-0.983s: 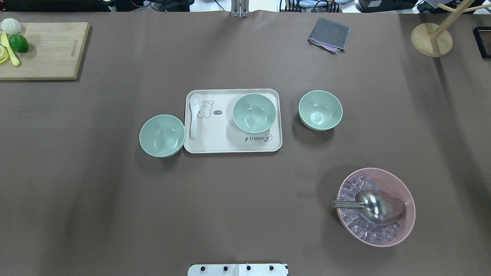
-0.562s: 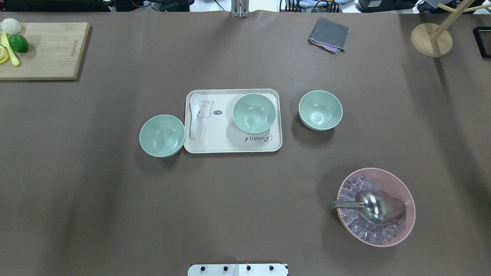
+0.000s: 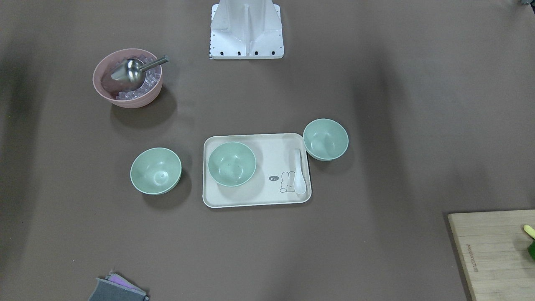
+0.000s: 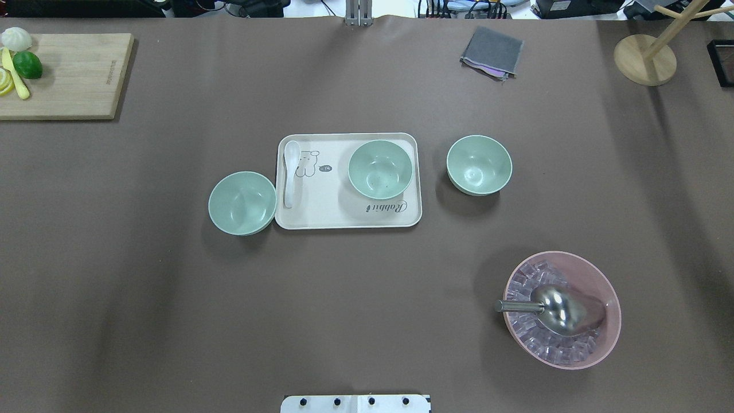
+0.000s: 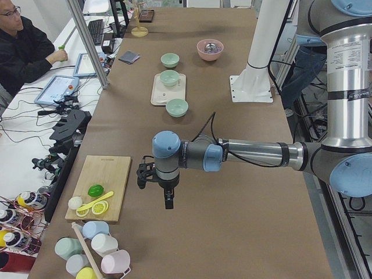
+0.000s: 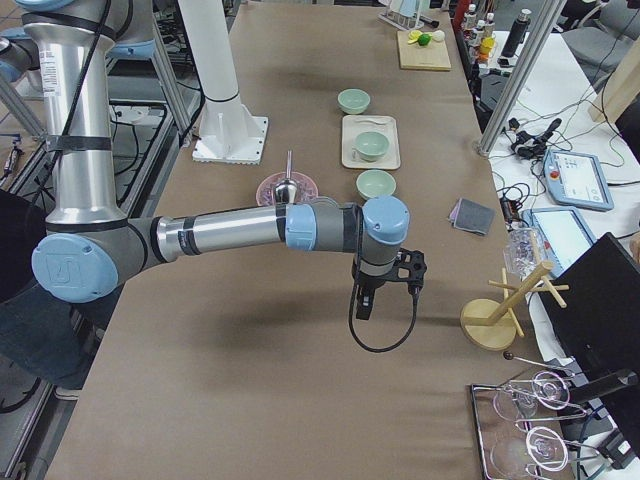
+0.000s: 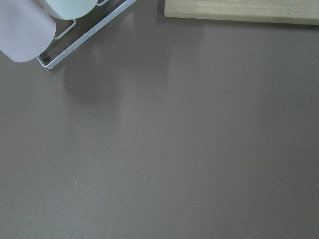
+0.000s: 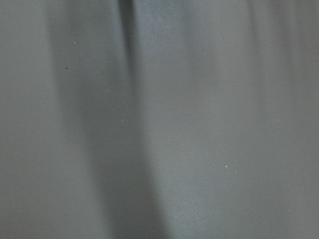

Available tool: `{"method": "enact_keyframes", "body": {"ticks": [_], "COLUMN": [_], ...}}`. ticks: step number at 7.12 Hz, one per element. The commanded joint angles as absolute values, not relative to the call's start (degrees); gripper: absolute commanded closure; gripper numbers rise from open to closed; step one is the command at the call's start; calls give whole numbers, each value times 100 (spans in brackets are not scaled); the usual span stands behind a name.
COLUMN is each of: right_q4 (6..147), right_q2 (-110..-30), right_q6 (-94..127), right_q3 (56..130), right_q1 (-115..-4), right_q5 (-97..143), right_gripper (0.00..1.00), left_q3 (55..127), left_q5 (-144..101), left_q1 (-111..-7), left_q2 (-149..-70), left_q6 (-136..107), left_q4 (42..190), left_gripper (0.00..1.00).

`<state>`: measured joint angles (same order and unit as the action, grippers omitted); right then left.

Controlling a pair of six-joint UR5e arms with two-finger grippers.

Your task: Stack green bowls together

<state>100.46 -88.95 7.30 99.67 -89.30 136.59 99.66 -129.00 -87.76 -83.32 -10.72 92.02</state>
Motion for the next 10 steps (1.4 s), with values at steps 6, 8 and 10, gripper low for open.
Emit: {"method": "enact_keyframes", "body": {"ticks": [6,8,10], "right_q4": [10046,10063,10072], "right_q2": [-8903,-8851,-8571], "right_q6": [729,738,1148], "right_q3": [9967,9967,9967], "right_q1": [-8930,-8921,-8851], "right_q5": [13658,13658,13676], "right_gripper": [0,0,0], "left_q3": [9984,10385,10493], "left_q5": [-12894,-12894,-12955], "left_q1": [-8780,-8737,-8588], "left_q2": [-8332,-8463,-8919], "left_q6": [-1081,-1098,-1342], "left_q4": [9211,9255,9542], "left_gripper": [2,2,2]}}
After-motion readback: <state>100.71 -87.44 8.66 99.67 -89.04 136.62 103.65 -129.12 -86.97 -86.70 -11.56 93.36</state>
